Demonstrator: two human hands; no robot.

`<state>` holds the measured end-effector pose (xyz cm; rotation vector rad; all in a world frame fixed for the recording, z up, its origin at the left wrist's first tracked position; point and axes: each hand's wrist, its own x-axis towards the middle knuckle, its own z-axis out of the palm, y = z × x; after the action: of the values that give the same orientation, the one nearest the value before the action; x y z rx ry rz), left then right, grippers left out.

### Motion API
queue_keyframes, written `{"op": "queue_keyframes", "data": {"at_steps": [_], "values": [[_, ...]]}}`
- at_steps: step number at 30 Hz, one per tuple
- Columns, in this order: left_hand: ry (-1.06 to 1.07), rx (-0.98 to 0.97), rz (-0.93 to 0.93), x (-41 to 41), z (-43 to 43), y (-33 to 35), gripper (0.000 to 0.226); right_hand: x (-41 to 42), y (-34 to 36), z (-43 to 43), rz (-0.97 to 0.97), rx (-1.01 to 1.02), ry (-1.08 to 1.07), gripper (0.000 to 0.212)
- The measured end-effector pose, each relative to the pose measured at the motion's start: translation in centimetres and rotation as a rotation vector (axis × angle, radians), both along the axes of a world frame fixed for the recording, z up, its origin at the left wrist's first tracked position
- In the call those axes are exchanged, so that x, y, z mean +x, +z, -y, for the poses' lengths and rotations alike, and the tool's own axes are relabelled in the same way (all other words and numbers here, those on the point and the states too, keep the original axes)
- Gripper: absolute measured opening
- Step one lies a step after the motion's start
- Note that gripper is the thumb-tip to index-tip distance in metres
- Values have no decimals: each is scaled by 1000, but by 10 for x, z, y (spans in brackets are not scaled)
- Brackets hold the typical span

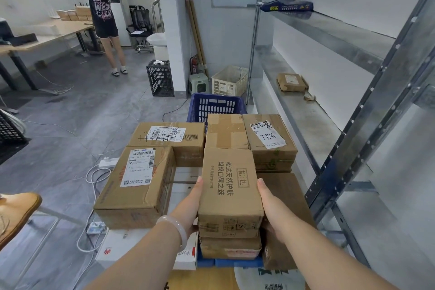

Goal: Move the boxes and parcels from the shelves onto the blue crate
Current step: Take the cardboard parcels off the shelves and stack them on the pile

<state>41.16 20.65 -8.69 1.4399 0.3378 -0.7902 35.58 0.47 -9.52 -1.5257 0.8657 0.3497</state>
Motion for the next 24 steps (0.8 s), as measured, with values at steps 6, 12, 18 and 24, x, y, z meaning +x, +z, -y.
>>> {"op": "queue_keyframes", "data": {"at_steps": [6, 12, 18, 24], "values": [[49, 67, 85, -1, -3, 7, 69, -8, 26, -4, 79, -63, 9, 70], [-48, 43, 294, -4, 3, 18, 61, -16, 39, -3, 334, -130, 90, 53], [-248, 190, 521, -16, 14, 28, 87, -23, 47, -10, 361, -185, 273, 64], [-339, 266, 630, -22, 23, 38, 85, -30, 53, -9, 401, -345, 288, 72]]}}
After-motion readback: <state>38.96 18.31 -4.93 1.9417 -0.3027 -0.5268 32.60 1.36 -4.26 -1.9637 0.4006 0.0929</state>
